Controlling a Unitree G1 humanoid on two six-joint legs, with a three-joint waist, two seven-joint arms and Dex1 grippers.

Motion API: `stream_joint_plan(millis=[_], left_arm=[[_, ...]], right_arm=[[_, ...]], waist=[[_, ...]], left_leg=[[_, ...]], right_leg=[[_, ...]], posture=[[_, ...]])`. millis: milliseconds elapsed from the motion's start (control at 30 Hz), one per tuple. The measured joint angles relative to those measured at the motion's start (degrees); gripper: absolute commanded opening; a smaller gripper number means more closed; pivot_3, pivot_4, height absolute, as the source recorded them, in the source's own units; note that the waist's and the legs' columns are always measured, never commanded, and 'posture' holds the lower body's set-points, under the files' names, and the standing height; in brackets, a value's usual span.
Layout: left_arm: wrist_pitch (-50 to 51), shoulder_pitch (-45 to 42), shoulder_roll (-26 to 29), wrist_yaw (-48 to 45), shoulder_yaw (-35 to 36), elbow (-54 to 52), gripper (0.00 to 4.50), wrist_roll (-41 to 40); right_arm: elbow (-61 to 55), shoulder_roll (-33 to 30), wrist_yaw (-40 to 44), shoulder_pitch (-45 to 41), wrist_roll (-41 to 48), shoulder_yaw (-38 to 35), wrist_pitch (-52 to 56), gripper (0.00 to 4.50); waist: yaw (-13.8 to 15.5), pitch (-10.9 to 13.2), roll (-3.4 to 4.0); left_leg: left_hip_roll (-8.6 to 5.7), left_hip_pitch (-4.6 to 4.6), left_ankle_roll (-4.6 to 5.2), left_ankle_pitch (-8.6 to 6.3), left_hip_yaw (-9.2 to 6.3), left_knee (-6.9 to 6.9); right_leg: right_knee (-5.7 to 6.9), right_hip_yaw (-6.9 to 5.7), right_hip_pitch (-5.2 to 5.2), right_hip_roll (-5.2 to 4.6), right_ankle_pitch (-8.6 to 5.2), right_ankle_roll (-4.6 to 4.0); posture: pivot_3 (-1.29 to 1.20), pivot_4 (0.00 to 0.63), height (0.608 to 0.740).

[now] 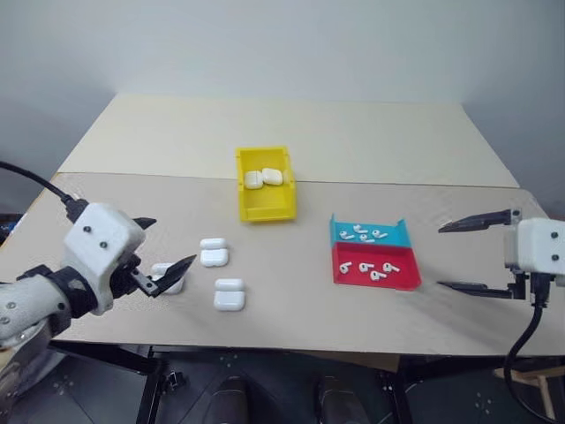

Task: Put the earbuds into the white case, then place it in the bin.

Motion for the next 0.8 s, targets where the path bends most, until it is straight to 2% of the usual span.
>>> stream_joint_plan(millis=[67, 133, 267, 400, 433, 533, 567, 700, 800], left_arm=[[10.9, -5.0, 1.5, 3.2, -1.7, -0.2, 4.5, -2.0], [17.3, -6.9, 4.0, 6.6, -2.7, 0.5, 4.5, -6.3], [19.5, -6.9, 12.6, 14.4, -3.2, 6.1, 4.5, -20.2], [19.5, -6.8, 19.8, 26.5, -5.1, 15.2, 4.5, -34.7], [18.1, -5.6, 22.7, 31.0, -6.2, 18.1, 4.5, -40.1], [5.7, 2.3, 38.0, 47.7, -11.0, 26.0, 4.5, -62.4], [2.0, 3.6, 39.6, 50.9, -11.5, 26.6, 4.5, -66.3], [-11.0, 7.6, 38.7, 60.3, -15.5, 27.3, 4.5, -70.8], [-15.1, 8.6, 38.6, 63.0, -18.2, 26.7, 4.5, -71.1]], right_arm=[[-0.4, 0.1, 0.2, 1.6, 0.0, -0.2, 0.1, 4.49], [-1.0, 0.2, 0.2, 2.7, 0.0, -0.3, 0.2, 4.49], [-1.4, 0.2, -0.1, 3.5, 0.0, -0.3, 0.7, 4.49], [-2.1, 0.4, -0.7, 3.4, -0.1, 0.0, 0.9, 4.49], [-2.2, 0.5, -1.0, 3.3, -0.1, 0.3, 0.9, 4.49], [-2.3, 0.8, -1.4, 3.8, -0.1, 0.4, 1.0, 4.49], [-2.4, 0.9, -1.4, 4.0, -0.1, 0.4, 1.0, 4.49], [-3.0, 1.8, -1.7, 5.9, -0.2, 0.4, 1.0, 4.49], [-4.0, 2.0, -2.1, 6.3, -0.2, 0.4, 1.3, 4.49]], waist=[[-0.3, 0.0, -0.01], [-0.8, 0.0, -0.02], [-1.4, 0.0, -0.03], [-1.2, 0.0, -0.05], [-1.2, 0.0, -0.11], [-1.0, 0.1, -0.25], [-0.9, 0.1, -0.17], [-0.3, 0.2, 0.02], [-0.3, 0.2, -0.01]], left_leg=[[-0.02, 0.05, 0.0, 0.0, 0.0, 0.0], [-0.02, 0.02, 0.0, 0.0, 0.0, 0.0], [0.0, 0.02, 0.0, 0.0, -0.03, -0.02], [-0.02, 0.09, 0.0, 0.0, -0.02, -0.02], [-0.01, 0.08, -0.01, -0.01, -0.02, -0.02], [0.01, 0.01, -0.04, -0.03, 0.0, -0.03], [-0.06, 0.02, -0.05, -0.03, 0.07, -0.03], [-0.08, 0.04, -0.06, -0.03, 0.12, -0.06], [-0.07, 0.03, -0.06, -0.03, 0.13, -0.06]], right_leg=[[0.01, 0.02, 0.04, 0.0, -0.01, 0.01], [-0.01, 0.06, -0.03, 0.01, -0.01, 0.01], [0.06, 0.07, -0.07, 0.01, -0.01, -0.01], [0.08, 0.07, -0.02, -0.01, -0.01, -0.01], [0.1, 0.07, -0.05, -0.01, -0.02, -0.03], [0.06, 0.08, -0.11, -0.16, -0.02, -0.04], [0.06, 0.08, -0.1, -0.25, -0.02, -0.03], [0.07, 0.07, -0.1, -0.14, -0.04, -0.07], [0.04, 0.07, -0.07, -0.11, -0.04, -0.09]], posture=[[0.0, 0.15, 0.74], [0.0, 0.15, 0.74], [0.0, 0.15, 0.74], [0.0, 0.15, 0.74], [0.0, 0.15, 0.74], [0.0, 0.15, 0.74], [0.0, 0.15, 0.74], [0.0, 0.15, 0.74], [0.0, 0.15, 0.74]])
